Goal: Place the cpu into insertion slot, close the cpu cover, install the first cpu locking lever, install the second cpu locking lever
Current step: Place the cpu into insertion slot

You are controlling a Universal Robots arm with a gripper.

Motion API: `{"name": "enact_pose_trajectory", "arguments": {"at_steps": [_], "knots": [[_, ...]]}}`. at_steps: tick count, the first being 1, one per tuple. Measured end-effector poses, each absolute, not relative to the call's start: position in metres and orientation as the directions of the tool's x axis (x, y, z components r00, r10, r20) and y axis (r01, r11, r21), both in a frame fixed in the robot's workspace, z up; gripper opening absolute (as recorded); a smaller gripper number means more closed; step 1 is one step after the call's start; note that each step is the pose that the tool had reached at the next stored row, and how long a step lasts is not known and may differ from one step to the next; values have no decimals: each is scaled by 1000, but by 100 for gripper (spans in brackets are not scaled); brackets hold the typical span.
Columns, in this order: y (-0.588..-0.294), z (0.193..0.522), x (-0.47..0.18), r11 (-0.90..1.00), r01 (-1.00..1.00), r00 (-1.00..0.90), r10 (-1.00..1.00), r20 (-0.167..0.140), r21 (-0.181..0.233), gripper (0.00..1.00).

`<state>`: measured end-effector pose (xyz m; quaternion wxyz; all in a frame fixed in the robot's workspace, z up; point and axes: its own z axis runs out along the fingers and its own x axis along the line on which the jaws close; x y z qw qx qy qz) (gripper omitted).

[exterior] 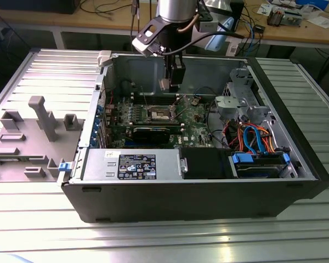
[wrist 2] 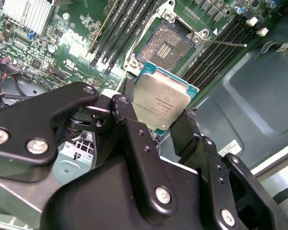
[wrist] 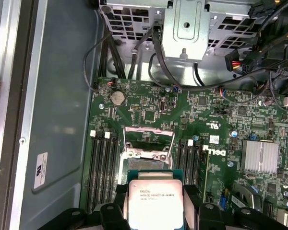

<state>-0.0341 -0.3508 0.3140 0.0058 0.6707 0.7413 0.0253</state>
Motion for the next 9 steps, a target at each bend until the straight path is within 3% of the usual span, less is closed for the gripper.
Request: {"name": "enact_pose_trajectory", "arguments": {"at_steps": [9], "knots": [[-351,308,-34,44,998,-45,999,25,46,54]]}}
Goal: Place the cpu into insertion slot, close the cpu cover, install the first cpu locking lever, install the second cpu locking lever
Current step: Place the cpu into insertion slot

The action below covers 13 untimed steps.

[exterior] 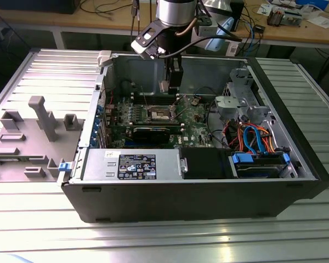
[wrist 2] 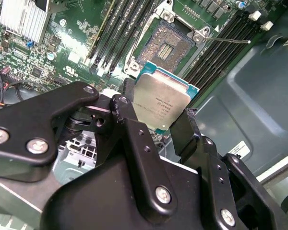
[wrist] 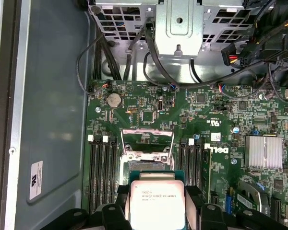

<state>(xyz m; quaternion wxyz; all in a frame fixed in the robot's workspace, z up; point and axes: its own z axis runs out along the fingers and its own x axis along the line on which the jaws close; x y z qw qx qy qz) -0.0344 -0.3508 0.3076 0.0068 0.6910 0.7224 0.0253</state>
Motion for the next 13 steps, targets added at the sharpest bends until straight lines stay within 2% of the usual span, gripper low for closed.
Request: {"name": "enact_pose_trajectory", "arguments": {"at_steps": [13], "knots": [[-351,304,-35,44,998,-45,999,25,51,54]]}}
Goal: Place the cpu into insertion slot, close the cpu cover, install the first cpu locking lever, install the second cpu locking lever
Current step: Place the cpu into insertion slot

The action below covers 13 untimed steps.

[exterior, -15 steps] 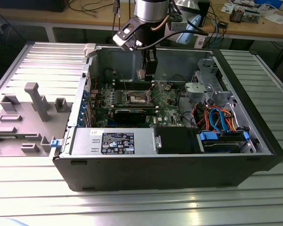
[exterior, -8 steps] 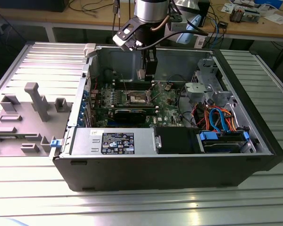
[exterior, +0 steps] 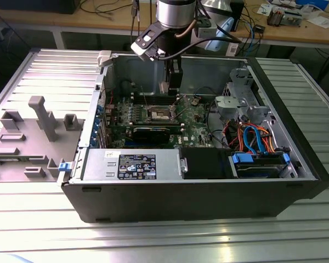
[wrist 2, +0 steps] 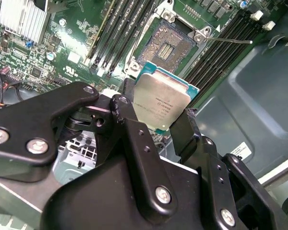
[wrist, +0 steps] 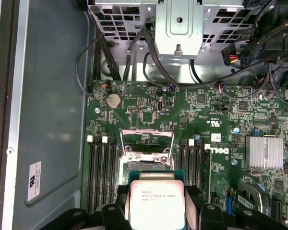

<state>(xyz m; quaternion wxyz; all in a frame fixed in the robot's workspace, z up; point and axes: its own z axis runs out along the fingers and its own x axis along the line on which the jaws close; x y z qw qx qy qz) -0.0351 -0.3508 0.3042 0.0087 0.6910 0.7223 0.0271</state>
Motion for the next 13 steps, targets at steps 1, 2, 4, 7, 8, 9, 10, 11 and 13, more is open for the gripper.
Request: {"name": "enact_pose_trajectory", "arguments": {"at_steps": [1,2,4,7,8,9,10,11,13], "knots": [[-351,302,-35,43,998,-45,999,25,51,54],[-351,302,-35,43,998,-45,999,25,51,54],[-351,300,-35,43,998,-45,999,25,51,54],[-351,296,-35,40,998,-41,999,25,51,54],[-351,295,-35,35,998,-37,999,24,51,54],[-350,293,-35,26,998,-27,999,24,51,54],[-350,292,-35,24,998,-26,999,24,51,54],[-351,292,-35,24,998,-25,999,24,51,54],[-351,292,-35,24,998,-25,999,24,51,54]]}}
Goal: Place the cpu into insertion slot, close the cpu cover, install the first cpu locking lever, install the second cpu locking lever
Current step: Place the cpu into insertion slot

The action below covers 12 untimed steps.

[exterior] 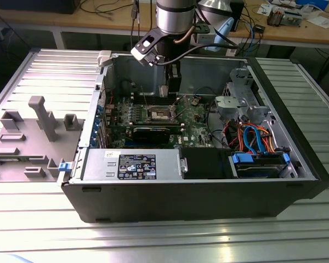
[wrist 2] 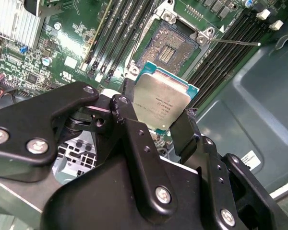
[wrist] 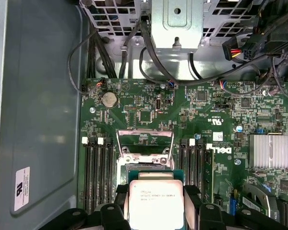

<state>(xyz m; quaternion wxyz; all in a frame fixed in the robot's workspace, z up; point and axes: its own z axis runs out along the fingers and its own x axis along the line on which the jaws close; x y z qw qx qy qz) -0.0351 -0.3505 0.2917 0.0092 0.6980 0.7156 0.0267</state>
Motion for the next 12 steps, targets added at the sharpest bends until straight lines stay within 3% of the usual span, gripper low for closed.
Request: {"name": "enact_pose_trajectory", "arguments": {"at_steps": [12], "knots": [[-350,290,-35,24,998,-25,999,24,51,54]]}}
